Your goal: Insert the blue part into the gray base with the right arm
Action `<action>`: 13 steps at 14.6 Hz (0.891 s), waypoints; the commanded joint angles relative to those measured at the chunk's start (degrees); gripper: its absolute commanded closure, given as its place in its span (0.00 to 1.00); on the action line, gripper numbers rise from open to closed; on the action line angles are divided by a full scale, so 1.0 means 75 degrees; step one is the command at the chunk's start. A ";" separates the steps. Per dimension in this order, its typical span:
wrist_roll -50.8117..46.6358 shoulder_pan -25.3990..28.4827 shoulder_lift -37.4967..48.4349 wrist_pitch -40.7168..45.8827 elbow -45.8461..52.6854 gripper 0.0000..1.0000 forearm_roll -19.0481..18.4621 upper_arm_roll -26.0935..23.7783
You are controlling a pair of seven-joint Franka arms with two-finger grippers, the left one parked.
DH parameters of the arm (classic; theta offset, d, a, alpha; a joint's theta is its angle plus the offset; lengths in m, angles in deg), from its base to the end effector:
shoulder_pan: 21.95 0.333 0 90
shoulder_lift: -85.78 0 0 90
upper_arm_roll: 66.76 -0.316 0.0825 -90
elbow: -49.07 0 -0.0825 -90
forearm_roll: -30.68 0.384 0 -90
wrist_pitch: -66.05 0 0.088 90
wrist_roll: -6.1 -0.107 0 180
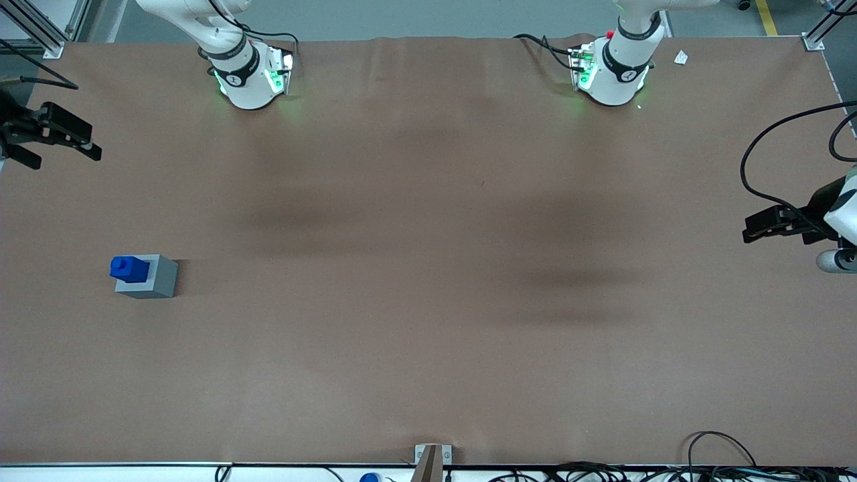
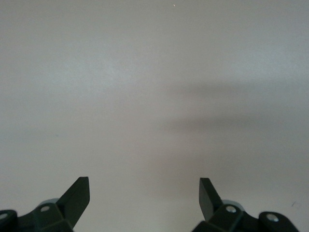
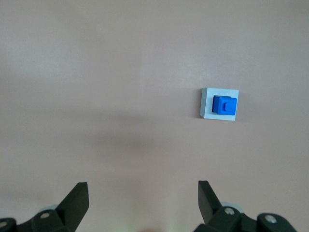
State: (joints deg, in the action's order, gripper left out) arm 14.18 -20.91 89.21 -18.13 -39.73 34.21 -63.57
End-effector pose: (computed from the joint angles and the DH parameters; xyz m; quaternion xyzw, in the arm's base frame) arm 0.5252 -0.0136 0.6580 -0.9979 -0.0546 0.0075 0.0331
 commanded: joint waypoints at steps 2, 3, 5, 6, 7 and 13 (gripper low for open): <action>-0.0116 0.0073 0.0562 -0.0317 -0.0804 0.00 0.0045 0.0032; -0.0116 0.0072 0.0598 -0.0388 -0.0886 0.00 0.0045 0.0032; -0.0093 0.0084 0.0551 -0.0424 -0.0806 0.00 0.0034 0.0032; -0.0092 0.0084 0.0540 -0.0412 -0.0770 0.00 0.0022 0.0032; -0.0104 0.0073 0.0528 -0.0435 -0.0747 0.00 0.0022 0.0032; -0.0128 0.0060 0.0364 -0.0353 -0.0289 0.00 -0.0037 0.0043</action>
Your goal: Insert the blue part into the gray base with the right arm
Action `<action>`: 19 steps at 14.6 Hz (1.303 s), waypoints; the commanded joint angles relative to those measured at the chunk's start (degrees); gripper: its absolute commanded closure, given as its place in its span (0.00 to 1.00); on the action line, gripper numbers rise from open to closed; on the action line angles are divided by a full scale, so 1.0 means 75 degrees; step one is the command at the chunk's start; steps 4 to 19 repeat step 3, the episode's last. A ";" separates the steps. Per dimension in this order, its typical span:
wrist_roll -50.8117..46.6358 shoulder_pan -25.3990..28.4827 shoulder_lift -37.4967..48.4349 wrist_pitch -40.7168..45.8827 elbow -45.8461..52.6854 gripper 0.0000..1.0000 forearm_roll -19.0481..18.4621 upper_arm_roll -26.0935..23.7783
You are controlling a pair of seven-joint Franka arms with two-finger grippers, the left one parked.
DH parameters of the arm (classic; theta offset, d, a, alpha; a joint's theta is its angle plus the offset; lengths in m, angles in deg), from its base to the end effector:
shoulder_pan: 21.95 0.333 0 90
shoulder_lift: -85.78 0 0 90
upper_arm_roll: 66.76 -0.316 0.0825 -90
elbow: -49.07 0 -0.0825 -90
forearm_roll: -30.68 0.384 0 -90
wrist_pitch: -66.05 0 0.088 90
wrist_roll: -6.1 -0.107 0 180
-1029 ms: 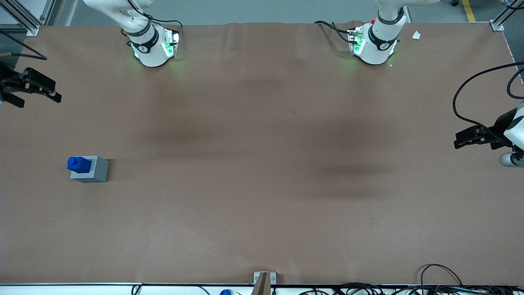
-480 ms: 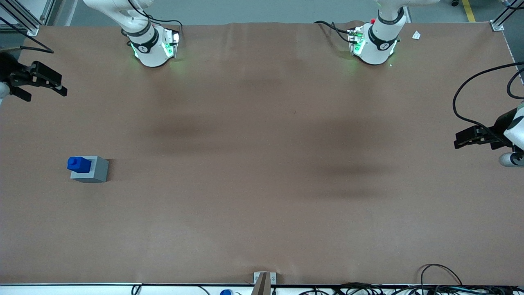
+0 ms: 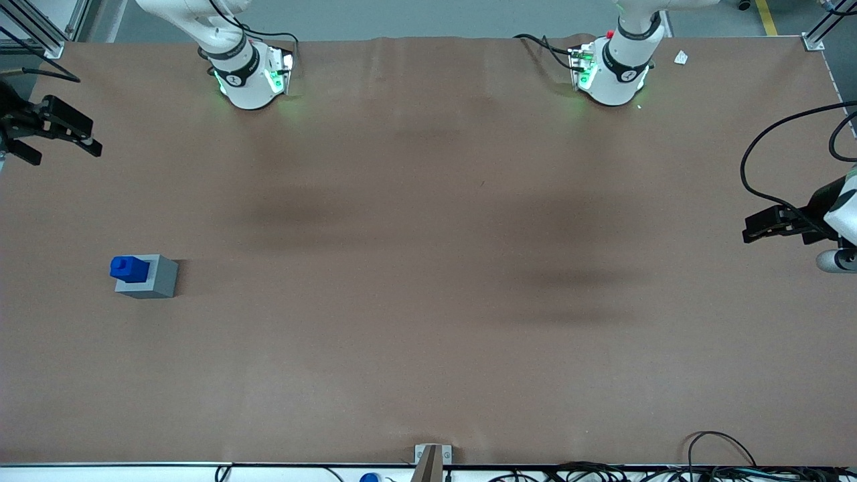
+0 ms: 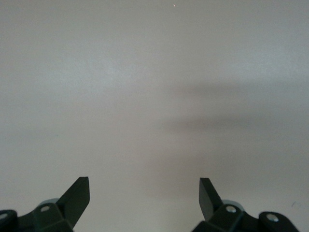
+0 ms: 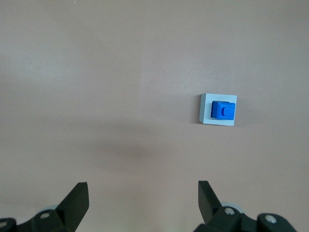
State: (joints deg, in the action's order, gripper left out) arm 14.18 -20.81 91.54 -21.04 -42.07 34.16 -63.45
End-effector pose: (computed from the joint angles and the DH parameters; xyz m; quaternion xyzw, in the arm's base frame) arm 0.5175 -0.0146 0.6647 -0.9979 -0.0536 -0.0177 0.0317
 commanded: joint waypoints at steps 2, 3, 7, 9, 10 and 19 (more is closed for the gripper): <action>-0.0128 0.0048 0.0053 0.0034 0.0034 0.00 -0.0030 0.0027; -0.0116 0.0059 0.0053 0.0034 0.0011 0.00 -0.0030 0.0027; -0.0116 0.0059 0.0053 0.0034 0.0011 0.00 -0.0030 0.0027; -0.0116 0.0059 0.0053 0.0034 0.0011 0.00 -0.0030 0.0027; -0.0116 0.0059 0.0053 0.0034 0.0011 0.00 -0.0030 0.0027; -0.0116 0.0059 0.0053 0.0034 0.0011 0.00 -0.0030 0.0027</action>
